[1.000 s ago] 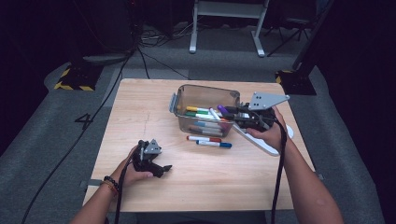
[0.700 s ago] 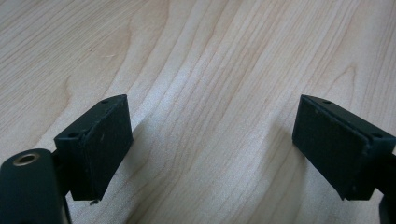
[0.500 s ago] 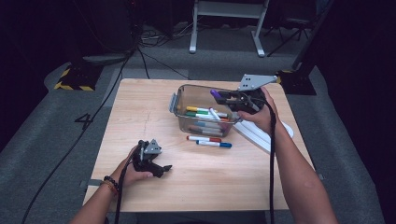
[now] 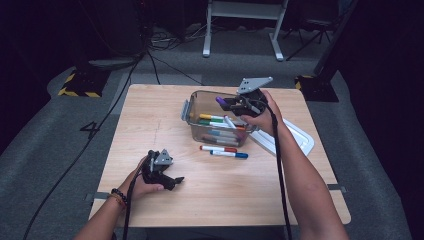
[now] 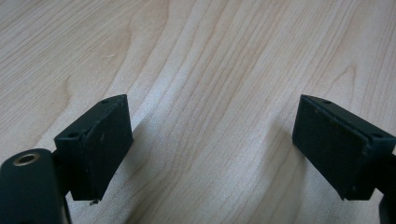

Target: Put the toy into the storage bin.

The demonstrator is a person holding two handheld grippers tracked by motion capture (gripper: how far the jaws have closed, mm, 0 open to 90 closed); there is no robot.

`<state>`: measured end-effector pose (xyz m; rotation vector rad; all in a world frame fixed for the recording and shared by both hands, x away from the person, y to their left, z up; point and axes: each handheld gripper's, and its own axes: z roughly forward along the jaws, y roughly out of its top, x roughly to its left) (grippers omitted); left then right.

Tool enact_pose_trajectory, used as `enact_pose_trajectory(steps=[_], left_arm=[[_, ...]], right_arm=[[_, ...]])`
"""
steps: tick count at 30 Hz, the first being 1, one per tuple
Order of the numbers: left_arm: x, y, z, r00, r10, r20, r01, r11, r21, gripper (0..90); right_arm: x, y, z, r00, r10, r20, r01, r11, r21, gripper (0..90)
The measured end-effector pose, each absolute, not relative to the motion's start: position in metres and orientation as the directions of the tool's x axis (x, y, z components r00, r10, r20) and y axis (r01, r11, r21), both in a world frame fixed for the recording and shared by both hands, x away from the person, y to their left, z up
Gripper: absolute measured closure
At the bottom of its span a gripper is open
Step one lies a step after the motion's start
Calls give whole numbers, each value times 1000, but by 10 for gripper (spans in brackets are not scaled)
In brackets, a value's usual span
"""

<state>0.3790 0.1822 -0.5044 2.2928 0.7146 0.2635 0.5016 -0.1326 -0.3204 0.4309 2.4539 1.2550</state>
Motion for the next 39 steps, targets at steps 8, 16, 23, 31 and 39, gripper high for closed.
enact_pose_trajectory(steps=[8, 16, 23, 31, 39], left_arm=[[379, 182, -504, 826, 563, -15, 418, -595, 686, 124], [379, 182, -504, 827, 562, -15, 417, -595, 686, 124], [379, 182, -504, 827, 563, -15, 418, -595, 686, 124], [379, 182, -504, 826, 564, -16, 420, -595, 685, 124], [379, 182, -504, 826, 563, -15, 418, -595, 686, 124]], right_arm=[[518, -125, -344, -890, 429, -153, 169, 623, 764, 749], [526, -119, -365, -907, 396, -145, 199, 705, 681, 749], [530, -113, -376, -912, 383, -144, 216, 750, 626, 748], [532, -102, -384, -925, 347, -155, 210, 806, 553, 745], [531, -102, -384, -921, 358, -157, 220, 807, 548, 659]])
